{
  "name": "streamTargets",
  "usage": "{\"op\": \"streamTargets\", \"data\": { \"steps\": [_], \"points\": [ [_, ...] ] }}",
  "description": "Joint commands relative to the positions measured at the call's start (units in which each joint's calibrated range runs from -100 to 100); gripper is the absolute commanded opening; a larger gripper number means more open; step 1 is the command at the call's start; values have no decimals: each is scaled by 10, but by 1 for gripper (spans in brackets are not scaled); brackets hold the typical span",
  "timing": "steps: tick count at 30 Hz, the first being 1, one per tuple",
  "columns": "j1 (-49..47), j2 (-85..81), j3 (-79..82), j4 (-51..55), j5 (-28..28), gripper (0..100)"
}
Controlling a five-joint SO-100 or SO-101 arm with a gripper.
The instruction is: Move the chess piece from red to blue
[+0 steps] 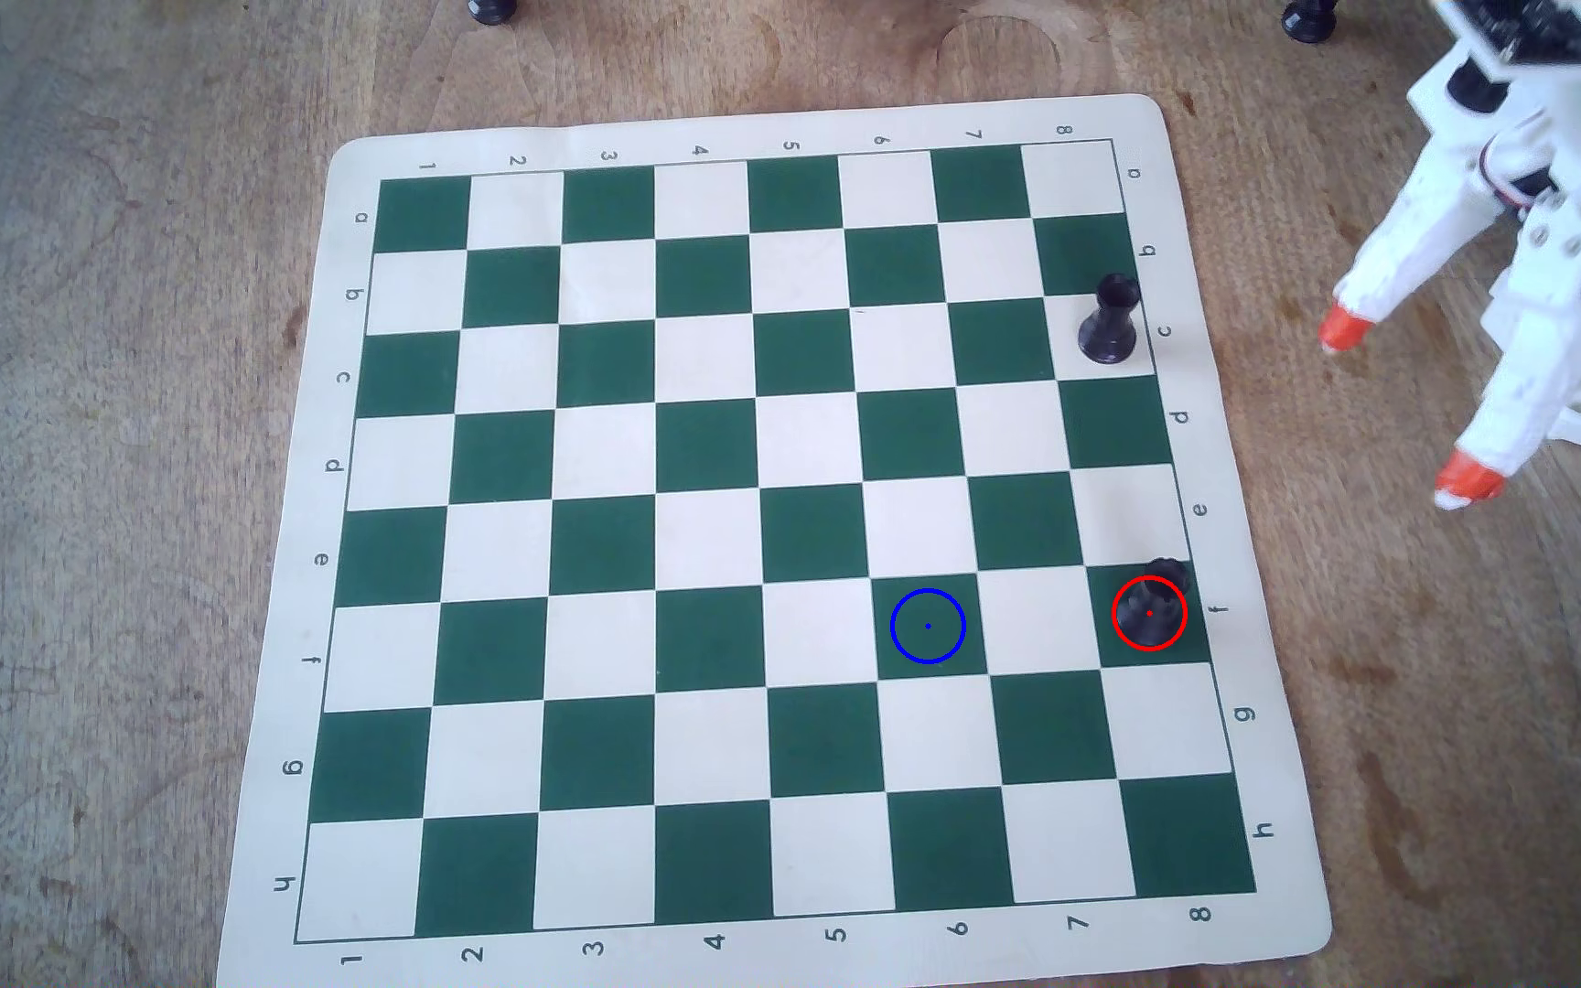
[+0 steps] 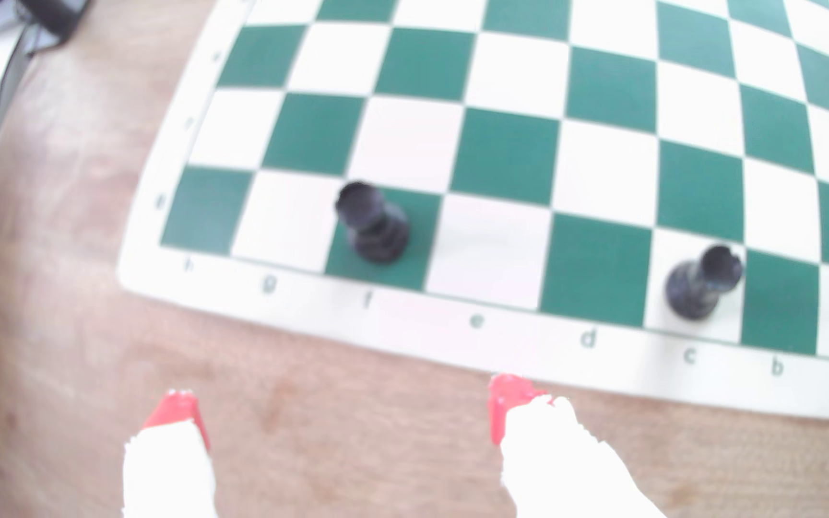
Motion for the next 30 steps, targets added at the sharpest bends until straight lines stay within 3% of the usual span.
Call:
{"op": "streamTargets", "data": {
  "steps": [1,12,18,24,30],
  "points": [
    [-20,-24,66,-68,-16,32],
    [-8,-85,247,-278,-33,32],
    [6,-77,231,-305,-33,34],
    [-10,65,151,-326,-38,35],
    [-23,268,92,-459,-59,34]
  ]
}}
